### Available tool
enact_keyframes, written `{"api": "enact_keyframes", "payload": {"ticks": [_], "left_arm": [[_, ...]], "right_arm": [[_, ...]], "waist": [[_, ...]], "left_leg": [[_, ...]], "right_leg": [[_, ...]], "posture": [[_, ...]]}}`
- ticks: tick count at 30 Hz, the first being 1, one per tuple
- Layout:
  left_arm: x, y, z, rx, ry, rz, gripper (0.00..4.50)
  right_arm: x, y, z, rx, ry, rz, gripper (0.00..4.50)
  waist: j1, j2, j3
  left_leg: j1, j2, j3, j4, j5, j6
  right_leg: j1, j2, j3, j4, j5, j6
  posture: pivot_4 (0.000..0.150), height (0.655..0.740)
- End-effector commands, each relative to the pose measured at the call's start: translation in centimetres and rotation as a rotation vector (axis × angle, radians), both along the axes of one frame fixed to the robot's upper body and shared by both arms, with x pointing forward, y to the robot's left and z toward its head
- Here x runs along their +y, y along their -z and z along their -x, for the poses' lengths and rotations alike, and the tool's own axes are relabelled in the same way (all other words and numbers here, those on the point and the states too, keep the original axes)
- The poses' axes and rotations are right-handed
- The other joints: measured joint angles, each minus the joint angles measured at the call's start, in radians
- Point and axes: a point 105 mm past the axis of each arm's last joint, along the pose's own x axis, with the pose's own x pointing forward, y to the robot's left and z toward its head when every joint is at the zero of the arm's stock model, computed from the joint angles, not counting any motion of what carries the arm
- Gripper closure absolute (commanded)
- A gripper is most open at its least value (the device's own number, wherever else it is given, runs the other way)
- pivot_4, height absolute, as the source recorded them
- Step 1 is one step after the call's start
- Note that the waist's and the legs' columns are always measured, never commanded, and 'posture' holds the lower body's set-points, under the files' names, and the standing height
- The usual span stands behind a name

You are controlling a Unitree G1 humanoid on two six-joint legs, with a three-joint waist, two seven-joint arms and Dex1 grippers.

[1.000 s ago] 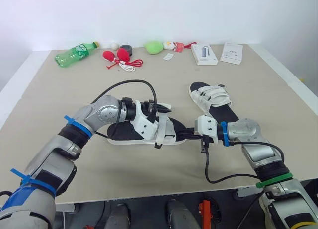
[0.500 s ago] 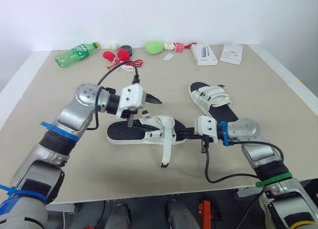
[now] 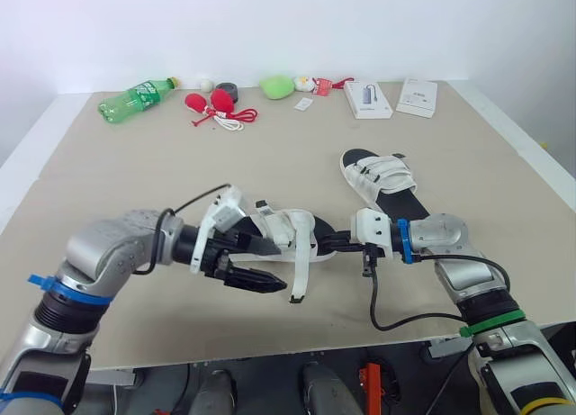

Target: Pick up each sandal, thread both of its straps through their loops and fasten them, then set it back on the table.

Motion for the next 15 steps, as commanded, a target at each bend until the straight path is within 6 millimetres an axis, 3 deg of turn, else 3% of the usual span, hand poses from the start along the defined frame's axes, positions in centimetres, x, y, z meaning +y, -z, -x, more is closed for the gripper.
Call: {"api": "enact_keyframes", "payload": {"ticks": [1, 15], "left_arm": [[-0.8, 0.9, 0.0, 0.019, -0.032, -0.056, 0.01], [-4.3, 2.4, -0.2, 0.072, -0.059, -0.063, 0.01]], "right_arm": [[-0.2, 2.3, 0.5, 0.072, 0.000, 0.067, 4.50], [-0.7, 2.3, 0.5, 0.072, 0.017, 0.071, 4.50]], "waist": [[0.000, 0.000, 0.000], [0.000, 0.000, 0.000]], "left_leg": [[0.000, 0.000, 0.000, 0.000, 0.000, 0.000], [0.000, 0.000, 0.000, 0.000, 0.000, 0.000]], "right_leg": [[0.000, 0.000, 0.000, 0.000, 0.000, 0.000], [0.000, 0.000, 0.000, 0.000, 0.000, 0.000]], "posture": [[0.150, 0.7400], [0.150, 0.7400]]}}
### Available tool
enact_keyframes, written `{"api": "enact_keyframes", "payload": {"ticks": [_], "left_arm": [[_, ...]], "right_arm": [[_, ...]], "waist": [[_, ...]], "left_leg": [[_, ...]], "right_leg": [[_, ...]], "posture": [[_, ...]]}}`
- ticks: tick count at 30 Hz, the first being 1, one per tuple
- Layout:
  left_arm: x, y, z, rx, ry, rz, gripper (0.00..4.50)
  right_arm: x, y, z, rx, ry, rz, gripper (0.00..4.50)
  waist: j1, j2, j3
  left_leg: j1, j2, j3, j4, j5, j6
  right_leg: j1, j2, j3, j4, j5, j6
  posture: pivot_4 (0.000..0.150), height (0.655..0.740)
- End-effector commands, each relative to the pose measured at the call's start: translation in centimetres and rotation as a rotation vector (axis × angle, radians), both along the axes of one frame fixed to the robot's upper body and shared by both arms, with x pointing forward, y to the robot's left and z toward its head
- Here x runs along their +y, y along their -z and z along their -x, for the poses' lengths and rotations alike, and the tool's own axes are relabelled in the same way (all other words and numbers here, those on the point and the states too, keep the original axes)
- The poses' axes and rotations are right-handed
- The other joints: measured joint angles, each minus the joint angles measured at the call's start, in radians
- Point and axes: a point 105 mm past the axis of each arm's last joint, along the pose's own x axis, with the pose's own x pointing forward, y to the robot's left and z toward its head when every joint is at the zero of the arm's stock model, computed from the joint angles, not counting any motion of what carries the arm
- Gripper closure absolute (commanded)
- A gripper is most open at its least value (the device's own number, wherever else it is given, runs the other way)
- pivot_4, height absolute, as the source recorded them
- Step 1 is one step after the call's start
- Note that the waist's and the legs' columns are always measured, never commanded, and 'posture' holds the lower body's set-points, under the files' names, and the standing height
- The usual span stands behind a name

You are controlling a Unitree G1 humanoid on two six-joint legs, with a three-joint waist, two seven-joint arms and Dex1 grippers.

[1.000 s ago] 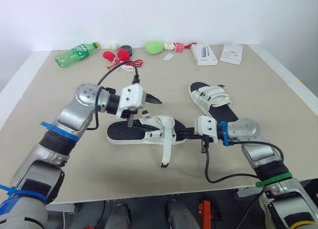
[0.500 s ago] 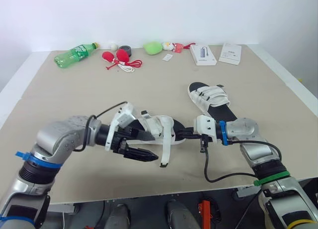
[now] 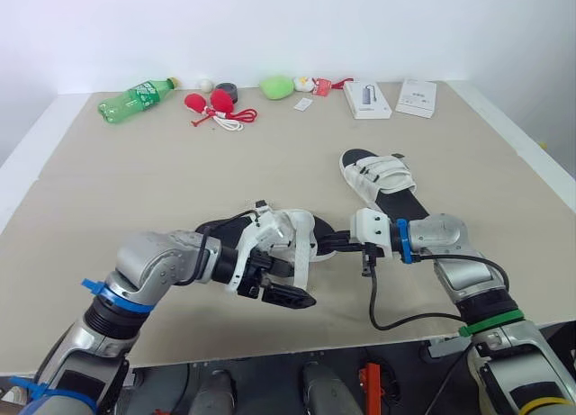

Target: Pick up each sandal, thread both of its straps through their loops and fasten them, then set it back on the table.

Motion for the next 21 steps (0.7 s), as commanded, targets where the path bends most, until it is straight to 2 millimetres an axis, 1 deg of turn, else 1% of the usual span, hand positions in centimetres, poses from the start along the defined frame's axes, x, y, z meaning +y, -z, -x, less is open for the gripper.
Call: {"api": "enact_keyframes", "payload": {"ticks": [1, 2, 5, 7, 9, 10, 12, 13, 18, 19, 21], "left_arm": [[-0.4, -0.3, -0.2, -0.028, -0.003, 0.003, 0.01], [-0.5, -0.1, -0.2, -0.029, -0.001, -0.006, 0.01], [-0.6, 0.9, -0.7, -0.052, -0.024, -0.051, 0.85], [-0.7, 1.3, -0.9, -0.045, -0.040, -0.056, 1.72], [-0.8, 1.5, -1.1, -0.034, -0.062, -0.056, 2.74], [-0.8, 1.5, -1.2, -0.029, -0.069, -0.054, 3.32], [-0.9, 1.6, -1.2, -0.018, -0.075, -0.050, 4.17], [-1.0, 1.7, -1.3, -0.014, -0.082, -0.048, 4.40], [-0.9, 1.4, -1.3, -0.003, -0.082, -0.040, 4.40], [-0.7, 1.0, -1.3, 0.007, -0.071, -0.030, 4.40], [0.1, -0.8, -0.8, 0.057, -0.009, 0.016, 4.40]], "right_arm": [[-0.7, 2.3, 0.5, 0.071, 0.016, 0.076, 4.50], [-0.7, 2.3, 0.5, 0.071, 0.016, 0.076, 4.50], [-0.6, 2.3, 0.5, 0.070, 0.015, 0.074, 4.50], [-0.5, 2.2, 0.5, 0.068, 0.015, 0.072, 4.50], [-0.5, 2.2, 0.6, 0.068, 0.016, 0.070, 4.50], [-0.5, 2.2, 0.6, 0.068, 0.016, 0.070, 4.50], [-0.6, 2.2, 0.6, 0.069, 0.019, 0.071, 4.50], [-0.7, 2.3, 0.6, 0.069, 0.020, 0.072, 4.50], [-0.7, 2.3, 0.7, 0.070, 0.023, 0.072, 4.50], [-0.7, 2.3, 0.7, 0.070, 0.023, 0.072, 4.50], [-0.8, 2.2, 0.7, 0.069, 0.025, 0.072, 4.50]], "waist": [[0.000, 0.000, 0.000], [0.000, 0.000, 0.000], [0.000, 0.000, 0.000], [0.000, 0.000, 0.000], [0.000, 0.000, 0.000], [0.000, 0.000, 0.000], [0.001, 0.000, 0.000], [0.001, 0.000, 0.000], [0.001, 0.000, 0.000], [0.001, 0.000, 0.000], [0.001, 0.000, 0.000]], "left_leg": [[0.000, 0.000, 0.000, 0.000, 0.000, 0.000], [0.000, 0.000, 0.000, 0.000, 0.000, 0.000], [0.000, 0.000, 0.000, 0.000, 0.000, 0.000], [0.000, 0.000, 0.000, 0.000, 0.000, 0.000], [0.000, 0.000, 0.000, 0.000, 0.000, 0.000], [0.000, 0.000, 0.000, 0.000, 0.000, 0.000], [0.000, 0.000, 0.000, 0.000, 0.000, 0.000], [0.000, -0.001, 0.000, 0.000, 0.000, 0.000], [0.000, -0.001, 0.000, 0.001, 0.000, 0.000], [0.000, -0.001, 0.000, 0.001, 0.000, 0.000], [0.000, -0.001, 0.000, 0.001, 0.000, 0.000]], "right_leg": [[0.000, 0.000, 0.000, 0.000, 0.000, 0.000], [0.000, 0.000, 0.000, 0.000, 0.000, 0.000], [0.000, 0.000, 0.000, 0.000, 0.000, 0.000], [0.000, 0.000, 0.000, 0.000, 0.000, 0.000], [0.000, 0.000, 0.000, 0.000, 0.000, 0.000], [0.000, 0.000, 0.000, 0.000, 0.000, 0.000], [0.000, 0.000, 0.000, 0.000, 0.000, 0.000], [0.000, 0.000, 0.000, 0.000, 0.000, 0.000], [0.001, -0.001, 0.000, 0.000, 0.000, 0.000], [0.001, -0.001, 0.000, 0.000, 0.000, 0.000], [0.001, -0.001, 0.000, 0.000, 0.000, 0.000]], "posture": [[0.150, 0.7400], [0.150, 0.7400], [0.150, 0.7400], [0.150, 0.7400], [0.150, 0.7400], [0.150, 0.7400], [0.150, 0.7400], [0.150, 0.7400], [0.150, 0.7400], [0.150, 0.7400], [0.150, 0.7400]]}}
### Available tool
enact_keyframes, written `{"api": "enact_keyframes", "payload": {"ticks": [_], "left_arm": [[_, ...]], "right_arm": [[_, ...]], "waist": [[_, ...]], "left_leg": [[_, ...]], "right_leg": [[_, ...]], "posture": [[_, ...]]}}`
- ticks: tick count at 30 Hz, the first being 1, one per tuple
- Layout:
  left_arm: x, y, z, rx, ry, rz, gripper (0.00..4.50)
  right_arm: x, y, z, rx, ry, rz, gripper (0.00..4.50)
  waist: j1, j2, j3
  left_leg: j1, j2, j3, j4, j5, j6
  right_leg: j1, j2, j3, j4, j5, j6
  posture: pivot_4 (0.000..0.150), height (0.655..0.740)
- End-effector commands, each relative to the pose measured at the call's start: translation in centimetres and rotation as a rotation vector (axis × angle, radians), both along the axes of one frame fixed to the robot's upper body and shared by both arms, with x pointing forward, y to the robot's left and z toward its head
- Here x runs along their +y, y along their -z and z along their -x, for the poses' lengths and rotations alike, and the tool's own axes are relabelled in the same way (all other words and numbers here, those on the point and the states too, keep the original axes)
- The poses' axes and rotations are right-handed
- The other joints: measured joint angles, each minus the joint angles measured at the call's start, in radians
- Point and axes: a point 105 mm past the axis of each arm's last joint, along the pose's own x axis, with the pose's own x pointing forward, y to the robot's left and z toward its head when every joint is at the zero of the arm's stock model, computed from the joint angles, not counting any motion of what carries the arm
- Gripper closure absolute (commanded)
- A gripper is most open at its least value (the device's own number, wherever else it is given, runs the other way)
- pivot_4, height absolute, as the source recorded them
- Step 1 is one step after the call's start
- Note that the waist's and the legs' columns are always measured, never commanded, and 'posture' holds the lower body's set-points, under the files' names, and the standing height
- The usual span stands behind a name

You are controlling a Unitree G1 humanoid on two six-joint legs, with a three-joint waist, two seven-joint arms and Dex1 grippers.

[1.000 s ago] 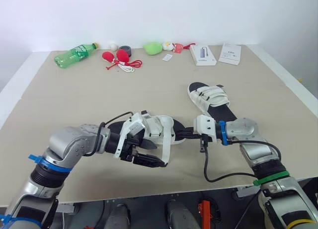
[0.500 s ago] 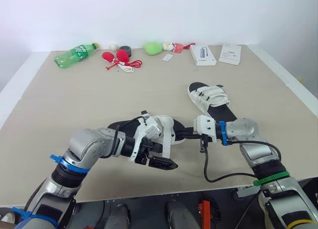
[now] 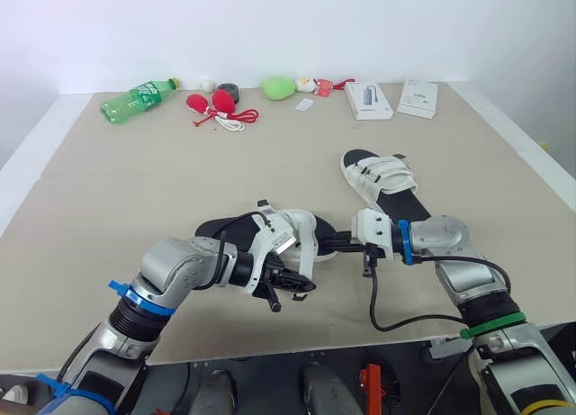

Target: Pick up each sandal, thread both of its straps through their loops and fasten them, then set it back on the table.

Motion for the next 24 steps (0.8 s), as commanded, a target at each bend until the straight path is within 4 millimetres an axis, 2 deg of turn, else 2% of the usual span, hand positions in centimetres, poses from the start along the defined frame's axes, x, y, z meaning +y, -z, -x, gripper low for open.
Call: {"api": "enact_keyframes", "payload": {"ticks": [1, 3, 5, 7, 9, 15, 19, 24], "left_arm": [[1.5, -3.4, 0.2, 0.052, 0.072, 0.077, 4.40], [2.4, -5.9, 0.0, 0.104, 0.110, 0.130, 4.40], [2.9, -8.2, -1.4, 0.152, 0.083, 0.202, 4.40], [3.0, -9.7, -3.3, 0.150, 0.016, 0.253, 4.40], [2.9, -10.4, -5.1, 0.135, -0.052, 0.276, 4.40], [1.2, -9.4, -7.1, 0.127, -0.115, 0.231, 4.40], [-0.2, -8.0, -6.6, 0.165, -0.071, 0.197, 4.40], [-0.8, -6.9, -6.0, 0.179, -0.035, 0.155, 4.40]], "right_arm": [[-0.8, 2.1, 0.6, 0.066, 0.011, 0.076, 4.50], [-0.8, 2.0, 0.5, 0.065, 0.013, 0.075, 4.50], [-0.8, 2.0, 0.5, 0.064, 0.014, 0.074, 4.50], [-0.8, 2.0, 0.5, 0.063, 0.013, 0.076, 4.50], [-0.8, 2.1, 0.4, 0.062, 0.012, 0.076, 4.50], [-0.6, 2.0, 0.2, 0.057, 0.009, 0.073, 4.50], [-0.5, 2.0, 0.2, 0.051, 0.009, 0.072, 4.50], [-0.6, 2.1, 0.4, 0.050, 0.013, 0.072, 4.50]], "waist": [[0.000, 0.000, 0.000], [-0.001, 0.000, 0.000], [-0.001, 0.000, 0.000], [-0.001, -0.001, 0.000], [-0.001, 0.000, -0.001], [-0.002, -0.001, -0.001], [-0.002, -0.001, -0.001], [-0.004, -0.001, -0.001]], "left_leg": [[0.000, 0.000, 0.000, 0.000, 0.000, 0.000], [-0.001, 0.000, 0.000, 0.000, 0.000, 0.000], [-0.001, 0.000, 0.000, 0.000, 0.000, 0.000], [-0.001, -0.001, 0.000, 0.000, 0.000, 0.000], [-0.001, -0.001, 0.000, 0.000, 0.000, 0.000], [-0.001, -0.001, 0.000, -0.002, 0.000, 0.000], [-0.001, -0.001, 0.000, -0.002, 0.000, 0.000], [-0.001, -0.001, 0.000, -0.002, 0.000, -0.001]], "right_leg": [[0.000, 0.000, 0.000, 0.000, 0.000, 0.000], [-0.001, 0.001, 0.000, 0.000, 0.000, 0.000], [-0.001, 0.000, 0.000, 0.000, 0.000, 0.000], [-0.001, 0.000, 0.000, -0.001, -0.001, 0.000], [0.000, -0.001, 0.000, -0.002, -0.001, 0.001], [-0.001, 0.000, 0.000, -0.002, 0.002, 0.005], [-0.001, 0.000, 0.000, -0.002, 0.002, 0.005], [-0.001, 0.000, 0.000, -0.002, 0.002, 0.005]], "posture": [[0.150, 0.7400], [0.150, 0.7400], [0.150, 0.7400], [0.150, 0.7400], [0.150, 0.7400], [0.150, 0.7400], [0.150, 0.7400], [0.150, 0.7400]]}}
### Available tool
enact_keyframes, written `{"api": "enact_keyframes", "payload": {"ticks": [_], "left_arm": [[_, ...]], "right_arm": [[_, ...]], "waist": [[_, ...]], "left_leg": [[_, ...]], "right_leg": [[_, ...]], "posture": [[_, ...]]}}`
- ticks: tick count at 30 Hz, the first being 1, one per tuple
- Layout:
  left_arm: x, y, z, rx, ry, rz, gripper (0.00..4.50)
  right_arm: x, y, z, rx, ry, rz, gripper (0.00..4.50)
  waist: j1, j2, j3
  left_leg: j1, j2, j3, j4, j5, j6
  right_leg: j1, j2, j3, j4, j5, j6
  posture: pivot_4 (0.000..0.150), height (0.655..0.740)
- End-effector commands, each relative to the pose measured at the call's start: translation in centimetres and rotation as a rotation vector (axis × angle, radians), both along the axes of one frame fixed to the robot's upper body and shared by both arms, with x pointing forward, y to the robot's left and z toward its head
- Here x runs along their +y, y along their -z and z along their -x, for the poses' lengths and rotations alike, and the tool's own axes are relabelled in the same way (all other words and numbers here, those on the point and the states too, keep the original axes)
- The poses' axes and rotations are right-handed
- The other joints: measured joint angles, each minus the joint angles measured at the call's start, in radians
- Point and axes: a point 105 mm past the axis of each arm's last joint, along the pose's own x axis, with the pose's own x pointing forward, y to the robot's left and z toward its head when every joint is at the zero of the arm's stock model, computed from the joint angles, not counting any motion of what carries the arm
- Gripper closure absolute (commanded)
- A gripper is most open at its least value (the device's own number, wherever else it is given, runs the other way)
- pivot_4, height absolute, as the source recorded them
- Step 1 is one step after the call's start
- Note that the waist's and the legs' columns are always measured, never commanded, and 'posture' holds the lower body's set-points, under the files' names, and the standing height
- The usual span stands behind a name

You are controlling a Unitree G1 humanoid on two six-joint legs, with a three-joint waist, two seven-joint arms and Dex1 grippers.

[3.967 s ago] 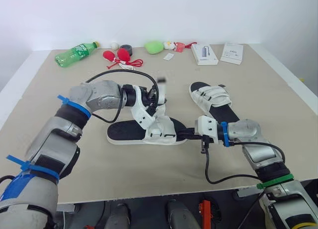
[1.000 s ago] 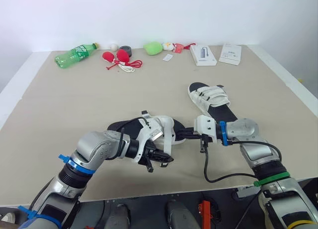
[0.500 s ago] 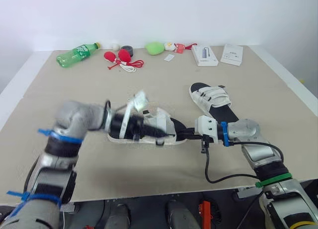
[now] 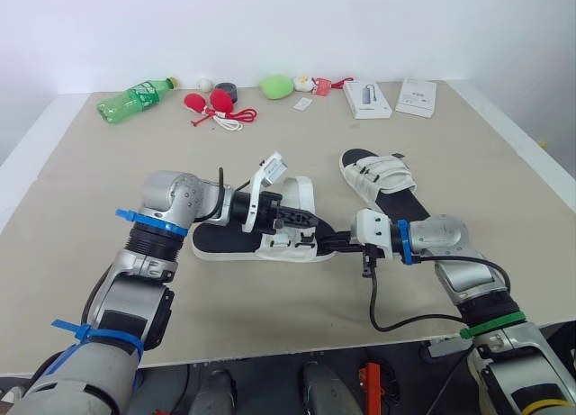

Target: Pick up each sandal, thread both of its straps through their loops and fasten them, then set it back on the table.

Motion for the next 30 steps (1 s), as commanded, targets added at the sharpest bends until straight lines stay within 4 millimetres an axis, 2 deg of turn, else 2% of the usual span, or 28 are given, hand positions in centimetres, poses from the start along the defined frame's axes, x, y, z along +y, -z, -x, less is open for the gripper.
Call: {"api": "enact_keyframes", "payload": {"ticks": [1, 4, 8, 11, 19, 27, 30], "left_arm": [[-0.3, -0.4, 0.2, -0.037, 0.028, 0.000, 4.40], [-0.2, -0.4, -0.2, -0.038, 0.020, 0.005, 4.40], [-0.2, -1.7, -1.2, -0.038, -0.018, 0.061, 4.40], [-0.2, -1.7, -1.6, -0.053, -0.030, 0.048, 4.40], [0.0, -0.1, -0.7, -0.060, 0.013, -0.013, 4.40], [0.1, 0.3, -0.7, -0.067, 0.020, -0.032, 4.40], [-0.1, -0.1, -0.5, -0.038, 0.030, -0.011, 4.40]], "right_arm": [[-0.7, 2.3, 0.5, 0.062, 0.022, 0.069, 4.50], [-0.8, 2.4, 0.6, 0.063, 0.026, 0.068, 4.50], [-0.8, 2.4, 0.7, 0.065, 0.028, 0.068, 4.50], [-0.7, 2.5, 0.7, 0.066, 0.028, 0.066, 4.50], [-0.6, 2.5, 0.6, 0.067, 0.027, 0.064, 4.50], [-0.7, 2.3, 0.5, 0.066, 0.027, 0.068, 4.50], [-0.8, 2.3, 0.4, 0.065, 0.029, 0.070, 4.50]], "waist": [[0.000, 0.000, 0.000], [0.000, 0.000, 0.000], [0.002, 0.000, 0.000], [0.002, 0.000, 0.000], [0.002, 0.000, 0.000], [0.002, 0.000, 0.000], [0.002, 0.000, 0.000]], "left_leg": [[0.000, 0.000, 0.000, 0.000, 0.000, 0.000], [0.000, 0.000, 0.000, 0.000, 0.000, 0.000], [0.000, 0.000, 0.000, 0.000, 0.000, 0.000], [0.000, 0.000, 0.000, 0.000, 0.000, 0.000], [0.000, 0.000, 0.000, 0.000, 0.000, 0.000], [0.000, 0.000, 0.000, 0.000, 0.000, 0.000], [0.000, 0.000, 0.000, 0.000, 0.000, 0.000]], "right_leg": [[0.000, 0.000, 0.000, 0.000, 0.000, 0.000], [0.000, 0.000, 0.000, 0.000, 0.000, 0.000], [0.000, 0.000, 0.000, 0.000, 0.000, 0.000], [0.000, 0.000, 0.000, 0.000, 0.000, 0.000], [0.000, 0.000, 0.000, 0.000, -0.001, 0.000], [0.000, 0.000, 0.000, 0.000, -0.001, 0.000], [0.000, 0.000, 0.000, 0.000, -0.001, 0.000]], "posture": [[0.150, 0.7400], [0.150, 0.7400], [0.150, 0.7400], [0.150, 0.7400], [0.150, 0.7400], [0.150, 0.7400], [0.150, 0.7400]]}}
